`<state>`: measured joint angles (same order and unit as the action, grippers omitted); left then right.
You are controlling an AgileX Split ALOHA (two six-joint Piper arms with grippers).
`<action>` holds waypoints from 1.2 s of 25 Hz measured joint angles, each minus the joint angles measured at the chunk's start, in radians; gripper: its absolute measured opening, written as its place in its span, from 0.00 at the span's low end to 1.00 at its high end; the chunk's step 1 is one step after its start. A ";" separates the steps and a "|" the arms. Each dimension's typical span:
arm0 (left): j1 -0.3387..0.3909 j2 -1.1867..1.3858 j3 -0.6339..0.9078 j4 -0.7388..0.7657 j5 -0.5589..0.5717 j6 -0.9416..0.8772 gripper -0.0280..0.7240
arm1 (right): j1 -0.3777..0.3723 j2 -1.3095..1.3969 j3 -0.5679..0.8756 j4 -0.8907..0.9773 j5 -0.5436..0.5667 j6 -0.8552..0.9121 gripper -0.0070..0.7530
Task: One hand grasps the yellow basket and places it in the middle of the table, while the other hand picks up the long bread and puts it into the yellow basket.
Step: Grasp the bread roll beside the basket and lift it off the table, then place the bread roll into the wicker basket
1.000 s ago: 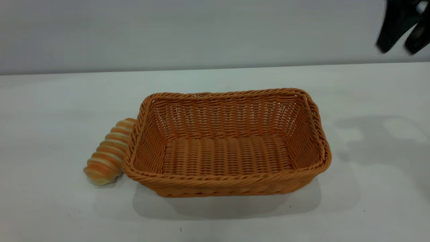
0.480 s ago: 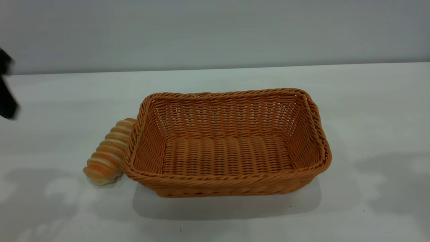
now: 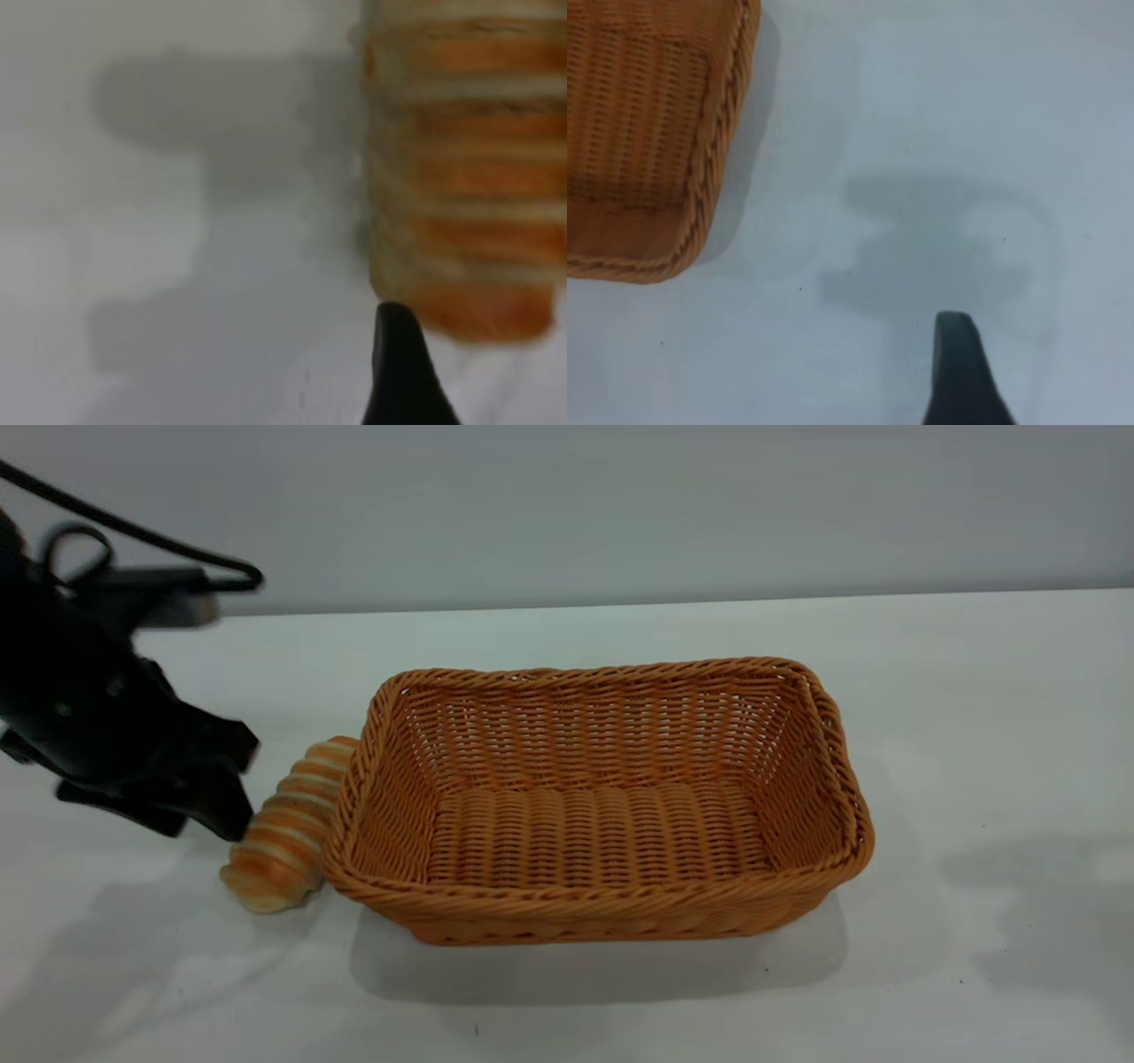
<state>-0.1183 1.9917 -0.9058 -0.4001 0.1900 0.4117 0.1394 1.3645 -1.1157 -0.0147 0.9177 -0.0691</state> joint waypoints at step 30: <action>-0.082 -0.254 -0.149 -0.094 0.173 0.132 0.13 | 0.000 0.000 0.001 0.021 -0.006 0.001 0.68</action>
<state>-0.2005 1.7373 -1.0546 -0.4942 0.3629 0.5436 0.1394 1.3645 -1.1145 0.0064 0.9114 -0.0682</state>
